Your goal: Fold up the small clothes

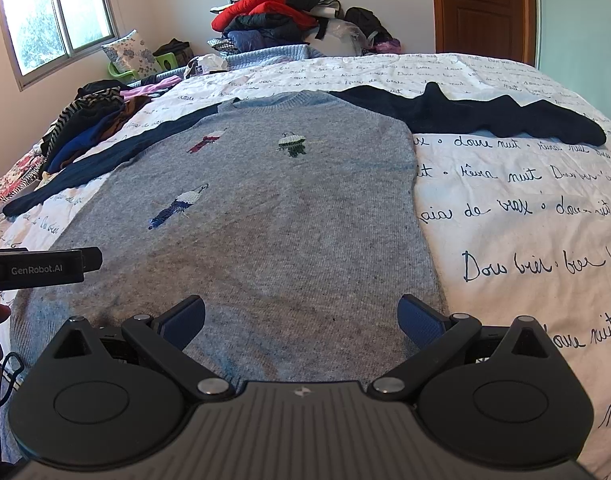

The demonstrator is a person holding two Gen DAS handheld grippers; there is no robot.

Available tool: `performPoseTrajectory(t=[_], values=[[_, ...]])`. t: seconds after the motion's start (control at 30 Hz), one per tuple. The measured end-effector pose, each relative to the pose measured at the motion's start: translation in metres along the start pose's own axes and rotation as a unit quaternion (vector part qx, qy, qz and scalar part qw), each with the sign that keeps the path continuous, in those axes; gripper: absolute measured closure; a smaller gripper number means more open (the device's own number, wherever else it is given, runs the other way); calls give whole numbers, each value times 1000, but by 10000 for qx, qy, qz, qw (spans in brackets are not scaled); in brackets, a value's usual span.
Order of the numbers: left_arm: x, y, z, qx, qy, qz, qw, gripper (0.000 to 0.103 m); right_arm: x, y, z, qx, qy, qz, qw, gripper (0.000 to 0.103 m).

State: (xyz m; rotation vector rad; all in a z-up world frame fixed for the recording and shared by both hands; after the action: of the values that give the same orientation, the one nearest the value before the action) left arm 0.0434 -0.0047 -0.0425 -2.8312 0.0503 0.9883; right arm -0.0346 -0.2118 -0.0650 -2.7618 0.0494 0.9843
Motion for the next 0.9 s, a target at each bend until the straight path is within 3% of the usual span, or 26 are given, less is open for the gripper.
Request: performPoseTrajectory(t=[0.27, 0.47, 0.63, 0.8, 0.9], values=[[3, 14, -19, -166, 328, 266, 9990, 0, 4, 27, -22, 374, 351, -308, 9982, 0], [11, 21, -31, -339, 389, 524, 9973, 0, 11, 63, -50, 515, 857, -110, 9949, 0], [23, 27, -34, -350, 261, 687, 9967, 0, 28, 125, -80, 1155, 1149, 170, 9865, 0], [41, 33, -31, -346, 5, 705, 9969, 0, 57, 208, -102, 2246, 1410, 253, 9639, 0], [51, 35, -29, -365, -162, 725, 9966, 0, 80, 265, -108, 3118, 1607, 429, 9355, 0]])
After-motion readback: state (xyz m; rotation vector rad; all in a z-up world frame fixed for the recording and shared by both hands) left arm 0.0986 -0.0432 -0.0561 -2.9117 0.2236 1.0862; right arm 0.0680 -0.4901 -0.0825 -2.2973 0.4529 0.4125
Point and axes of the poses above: each gripper's, at about its wrist camera, not at the fingertips, and x roughly the way its jaws point, y to its right, z to its underside, the point moved 6 cm from there along x, roughly the way its jaws point, and after that the axes turned 3 degrees about y, right-handed, at the moved point
